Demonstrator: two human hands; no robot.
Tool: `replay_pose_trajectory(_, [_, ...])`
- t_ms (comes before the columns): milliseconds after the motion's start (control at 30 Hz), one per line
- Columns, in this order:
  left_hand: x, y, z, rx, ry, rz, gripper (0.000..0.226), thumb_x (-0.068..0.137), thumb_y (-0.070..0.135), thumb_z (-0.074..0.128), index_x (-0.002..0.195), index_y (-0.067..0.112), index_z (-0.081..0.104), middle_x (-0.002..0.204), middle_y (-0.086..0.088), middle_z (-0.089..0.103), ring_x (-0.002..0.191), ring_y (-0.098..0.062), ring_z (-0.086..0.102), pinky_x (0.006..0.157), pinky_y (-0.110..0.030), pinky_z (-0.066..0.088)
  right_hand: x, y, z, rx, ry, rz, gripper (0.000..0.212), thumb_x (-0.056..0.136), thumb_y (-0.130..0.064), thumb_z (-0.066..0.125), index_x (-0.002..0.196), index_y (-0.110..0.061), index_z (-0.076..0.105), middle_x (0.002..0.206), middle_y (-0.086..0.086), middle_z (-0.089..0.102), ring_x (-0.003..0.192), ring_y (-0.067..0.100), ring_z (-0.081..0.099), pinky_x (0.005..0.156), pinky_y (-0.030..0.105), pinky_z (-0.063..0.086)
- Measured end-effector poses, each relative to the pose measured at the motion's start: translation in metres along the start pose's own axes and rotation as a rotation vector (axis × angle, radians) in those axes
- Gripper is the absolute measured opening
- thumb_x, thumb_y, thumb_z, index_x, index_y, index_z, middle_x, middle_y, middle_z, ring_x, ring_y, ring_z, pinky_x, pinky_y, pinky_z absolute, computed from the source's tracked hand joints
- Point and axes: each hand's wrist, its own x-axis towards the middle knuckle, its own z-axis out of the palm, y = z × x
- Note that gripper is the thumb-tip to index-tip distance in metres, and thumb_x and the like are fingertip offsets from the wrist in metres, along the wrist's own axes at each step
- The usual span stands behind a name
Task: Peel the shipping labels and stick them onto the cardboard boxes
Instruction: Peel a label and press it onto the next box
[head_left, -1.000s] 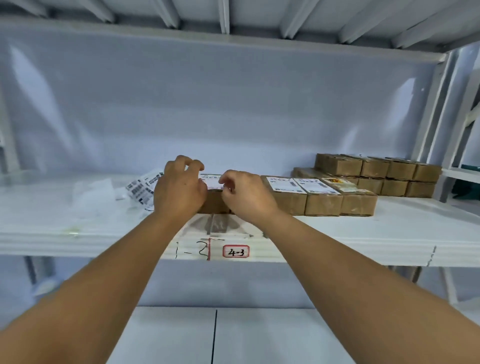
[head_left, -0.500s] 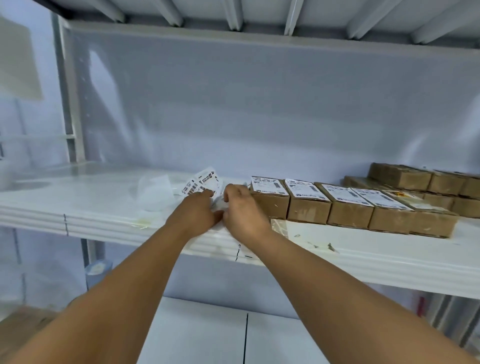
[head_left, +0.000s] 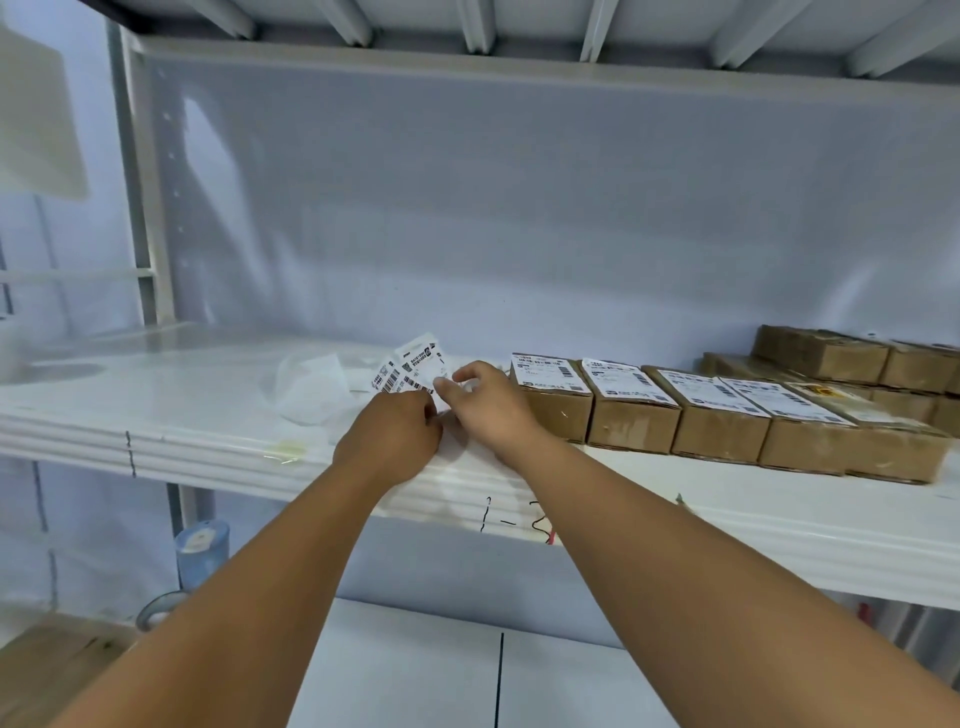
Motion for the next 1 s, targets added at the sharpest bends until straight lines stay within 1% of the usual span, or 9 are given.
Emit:
replay_pose_trajectory(100, [0.003, -0.003, 0.002, -0.017, 0.003, 0.008, 0.021, 0.089, 0.022, 0.045, 0.07, 0.019, 0.054, 0.082, -0.004, 0.065, 0.076, -0.024, 0.054, 0.061, -0.029, 0.04, 0.003, 0.005, 0.006, 0.037, 0.099, -0.011, 0.022, 0.092, -0.022, 0.056, 0.111, -0.012, 0.06, 0.109, 0.006, 0.062, 0.095, 0.018, 0.056, 0.069, 0.018, 0.033])
replay_pose_trajectory(167, [0.004, -0.003, 0.002, -0.04, 0.0, 0.003, 0.02, 0.089, 0.02, 0.046, 0.072, 0.02, 0.058, 0.085, -0.004, 0.066, 0.078, -0.023, 0.054, 0.062, -0.027, 0.038, 0.004, 0.01, 0.008, 0.099, 0.137, 0.004, 0.013, 0.09, -0.01, 0.053, 0.097, -0.017, 0.061, 0.099, 0.006, 0.062, 0.087, 0.02, 0.059, 0.071, 0.021, 0.041])
replay_pose_trajectory(300, [0.007, -0.001, -0.001, -0.165, 0.011, -0.059, 0.021, 0.088, 0.014, 0.046, 0.083, 0.017, 0.066, 0.086, 0.001, 0.065, 0.076, -0.017, 0.054, 0.058, -0.024, 0.039, 0.004, 0.013, 0.008, 0.334, 0.145, 0.06, 0.028, 0.085, 0.002, 0.045, 0.076, -0.024, 0.055, 0.091, 0.009, 0.061, 0.076, 0.032, 0.069, 0.077, 0.044, 0.058])
replay_pose_trajectory(433, [0.014, 0.0, -0.005, -0.295, -0.007, -0.103, 0.028, 0.092, 0.031, 0.051, 0.083, 0.011, 0.068, 0.086, -0.003, 0.065, 0.08, -0.02, 0.056, 0.067, -0.028, 0.037, -0.001, 0.013, 0.004, 0.305, 0.129, 0.009, 0.023, 0.087, 0.003, 0.047, 0.084, -0.019, 0.055, 0.088, 0.009, 0.062, 0.062, 0.018, 0.064, 0.053, 0.017, 0.051])
replay_pose_trajectory(533, [0.019, 0.001, -0.008, -0.499, -0.039, -0.157, 0.041, 0.086, 0.046, 0.058, 0.066, 0.011, 0.063, 0.068, -0.006, 0.057, 0.067, -0.021, 0.049, 0.067, -0.03, 0.035, -0.001, 0.012, 0.003, 0.286, 0.103, -0.018, 0.022, 0.088, 0.004, 0.047, 0.088, -0.017, 0.054, 0.085, 0.012, 0.065, 0.056, 0.014, 0.061, 0.042, 0.012, 0.041])
replay_pose_trajectory(633, [0.021, 0.002, -0.005, -0.587, -0.025, -0.224, 0.039, 0.082, 0.04, 0.064, 0.054, 0.015, 0.053, 0.057, -0.001, 0.046, 0.059, -0.019, 0.04, 0.064, -0.029, 0.03, -0.002, 0.012, 0.004, 0.272, 0.092, -0.024, 0.029, 0.086, 0.006, 0.045, 0.082, -0.021, 0.053, 0.082, 0.012, 0.065, 0.055, 0.017, 0.064, 0.05, 0.019, 0.048])
replay_pose_trajectory(733, [0.022, 0.004, -0.003, -0.487, -0.016, -0.266, 0.024, 0.079, 0.023, 0.06, 0.058, 0.011, 0.056, 0.06, -0.004, 0.047, 0.06, -0.021, 0.04, 0.061, -0.029, 0.03, 0.0, 0.012, 0.007, 0.225, 0.1, -0.03, 0.035, 0.085, 0.007, 0.046, 0.072, -0.025, 0.053, 0.085, 0.012, 0.066, 0.071, 0.031, 0.067, 0.063, 0.033, 0.054])
replay_pose_trajectory(833, [0.024, 0.006, -0.005, -0.498, -0.012, -0.347, 0.028, 0.074, 0.01, 0.055, 0.049, 0.015, 0.042, 0.053, -0.001, 0.04, 0.058, -0.022, 0.036, 0.057, -0.028, 0.027, 0.0, 0.011, 0.007, 0.189, 0.112, -0.028, 0.038, 0.084, 0.007, 0.044, 0.067, -0.024, 0.057, 0.076, 0.004, 0.064, 0.071, 0.03, 0.067, 0.061, 0.027, 0.051])
replay_pose_trajectory(1000, [0.033, 0.004, 0.003, -0.545, -0.053, -0.373, 0.022, 0.064, 0.028, 0.064, 0.047, 0.018, 0.053, 0.064, -0.003, 0.064, 0.071, -0.025, 0.062, 0.067, -0.026, 0.047, -0.001, 0.009, 0.007, 0.132, 0.119, 0.011, 0.027, 0.08, 0.001, 0.053, 0.077, -0.015, 0.074, 0.084, 0.004, 0.072, 0.083, 0.021, 0.066, 0.079, 0.031, 0.055])
